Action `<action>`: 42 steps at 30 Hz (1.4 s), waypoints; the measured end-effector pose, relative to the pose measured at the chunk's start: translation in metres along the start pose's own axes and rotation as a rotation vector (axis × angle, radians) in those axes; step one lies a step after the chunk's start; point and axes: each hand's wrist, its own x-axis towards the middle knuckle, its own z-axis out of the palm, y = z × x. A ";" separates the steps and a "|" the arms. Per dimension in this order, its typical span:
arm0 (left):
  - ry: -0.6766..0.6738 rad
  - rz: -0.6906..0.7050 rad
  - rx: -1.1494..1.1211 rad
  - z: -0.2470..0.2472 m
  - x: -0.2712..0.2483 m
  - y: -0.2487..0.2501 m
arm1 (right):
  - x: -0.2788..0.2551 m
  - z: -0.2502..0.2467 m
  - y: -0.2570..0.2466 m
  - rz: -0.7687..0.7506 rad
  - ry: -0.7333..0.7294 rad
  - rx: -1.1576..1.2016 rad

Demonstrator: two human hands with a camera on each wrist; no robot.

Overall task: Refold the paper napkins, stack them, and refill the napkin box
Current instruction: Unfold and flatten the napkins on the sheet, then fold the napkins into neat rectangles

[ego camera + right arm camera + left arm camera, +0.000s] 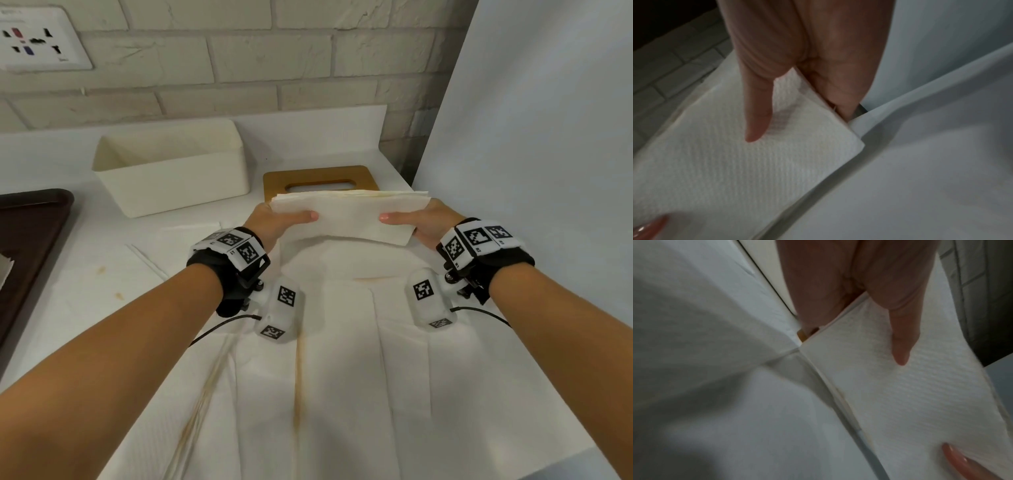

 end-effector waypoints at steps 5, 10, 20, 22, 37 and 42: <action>-0.028 -0.060 0.117 -0.001 0.001 -0.001 | -0.008 0.003 0.000 0.112 -0.044 -0.087; -0.050 -0.037 0.191 0.005 -0.001 0.007 | 0.001 0.003 -0.005 0.087 0.020 -0.161; 0.172 0.164 0.077 -0.074 0.000 0.103 | 0.005 0.071 -0.148 -0.273 0.004 0.001; 0.248 0.167 0.059 -0.105 0.000 0.121 | 0.015 0.106 -0.176 -0.328 0.000 -0.068; 0.332 -0.191 0.657 -0.258 0.057 0.110 | 0.129 0.269 -0.191 -0.178 0.009 -0.680; 0.259 -0.243 1.001 -0.245 0.070 0.108 | 0.148 0.277 -0.179 -0.140 0.017 -0.995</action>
